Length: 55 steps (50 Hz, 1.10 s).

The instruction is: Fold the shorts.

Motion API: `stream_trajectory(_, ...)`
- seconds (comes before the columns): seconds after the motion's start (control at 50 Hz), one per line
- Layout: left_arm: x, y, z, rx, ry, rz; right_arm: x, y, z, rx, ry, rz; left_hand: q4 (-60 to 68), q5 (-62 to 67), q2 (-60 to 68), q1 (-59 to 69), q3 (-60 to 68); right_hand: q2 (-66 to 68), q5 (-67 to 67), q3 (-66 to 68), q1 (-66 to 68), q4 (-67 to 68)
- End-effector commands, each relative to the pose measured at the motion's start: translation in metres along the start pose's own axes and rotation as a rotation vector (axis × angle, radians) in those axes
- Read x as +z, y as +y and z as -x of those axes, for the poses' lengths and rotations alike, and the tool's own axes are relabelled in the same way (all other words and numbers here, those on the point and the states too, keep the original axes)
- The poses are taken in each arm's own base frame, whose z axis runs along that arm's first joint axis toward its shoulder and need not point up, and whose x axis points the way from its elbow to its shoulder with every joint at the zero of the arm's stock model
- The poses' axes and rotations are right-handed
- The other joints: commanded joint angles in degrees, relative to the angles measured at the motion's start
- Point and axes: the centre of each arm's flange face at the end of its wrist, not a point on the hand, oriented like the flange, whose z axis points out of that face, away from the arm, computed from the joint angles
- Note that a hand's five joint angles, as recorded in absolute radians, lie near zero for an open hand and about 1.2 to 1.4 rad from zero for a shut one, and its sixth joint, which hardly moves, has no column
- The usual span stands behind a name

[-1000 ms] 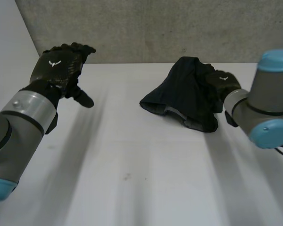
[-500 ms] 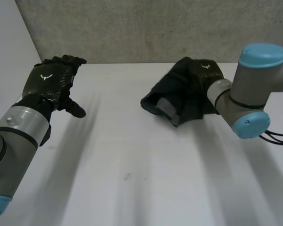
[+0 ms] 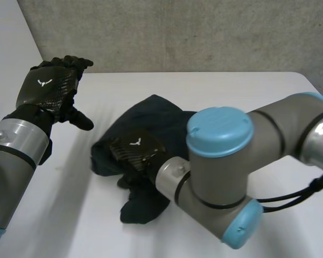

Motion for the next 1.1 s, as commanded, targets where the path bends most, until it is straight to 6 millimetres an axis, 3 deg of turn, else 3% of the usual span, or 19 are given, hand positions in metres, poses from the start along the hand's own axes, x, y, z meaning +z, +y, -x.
stream_trajectory(0.02, 0.001, -0.001, 0.005, 0.0, -0.018, 0.002, 0.007, -0.011, -0.004, 0.006, 0.008, -0.027, -1.76, -2.53, -1.48, -1.48, -2.13, -20.44, -20.15, -20.52, -16.74, -20.19)
stream_trajectory(0.14, 0.002, -0.003, 0.007, 0.001, -0.02, -0.004, -0.016, -0.032, -0.013, 0.011, 0.037, -0.001, -1.55, -2.31, -1.26, -1.27, -1.92, -20.81, -20.52, -20.89, -17.11, -20.56)
stream_trajectory(0.2, 0.001, -0.003, 0.007, 0.006, -0.018, 0.001, -0.033, -0.037, -0.03, 0.008, 0.081, 0.05, -1.38, -2.15, -1.1, -1.1, -1.75, -20.31, -20.01, -20.39, -16.6, -20.05)
stream_trajectory(0.42, -0.017, 0.008, 0.002, 0.009, 0.021, 0.192, -0.077, -0.025, -0.072, -0.044, 0.204, 0.152, -0.7, -1.47, -0.42, -0.43, -1.08, -19.64, -19.34, -19.71, -15.93, -19.38)
stream_trajectory(0.62, -0.027, 0.036, -0.002, -0.004, 0.05, 0.35, -0.091, -0.011, -0.085, -0.036, 0.249, 0.162, -0.87, -1.64, -0.59, -0.59, -1.24, -19.97, -19.68, -20.05, -16.26, -19.72)
stream_trajectory(0.78, -0.014, 0.065, 0.0, -0.009, 0.039, 0.445, -0.096, 0.015, -0.107, -0.02, 0.322, 0.15, -0.54, -1.3, -0.25, -0.26, -0.91, -19.8, -19.51, -19.88, -16.1, -19.55)
stream_trajectory(0.88, 0.013, 0.097, 0.009, -0.015, -0.004, 0.481, -0.098, 0.032, -0.118, -0.016, 0.365, 0.14, 0.47, -0.3, 0.75, 0.75, 0.1, -19.64, -19.34, -19.71, -15.93, -19.38)
stream_trajectory(1.1, 0.047, 0.139, 0.019, -0.104, -0.049, 0.541, -0.101, 0.039, -0.131, -0.05, 0.405, 0.139, 9.7, 8.93, 9.98, 9.98, 9.33, -19.47, -19.17, -19.55, -15.76, -19.21)
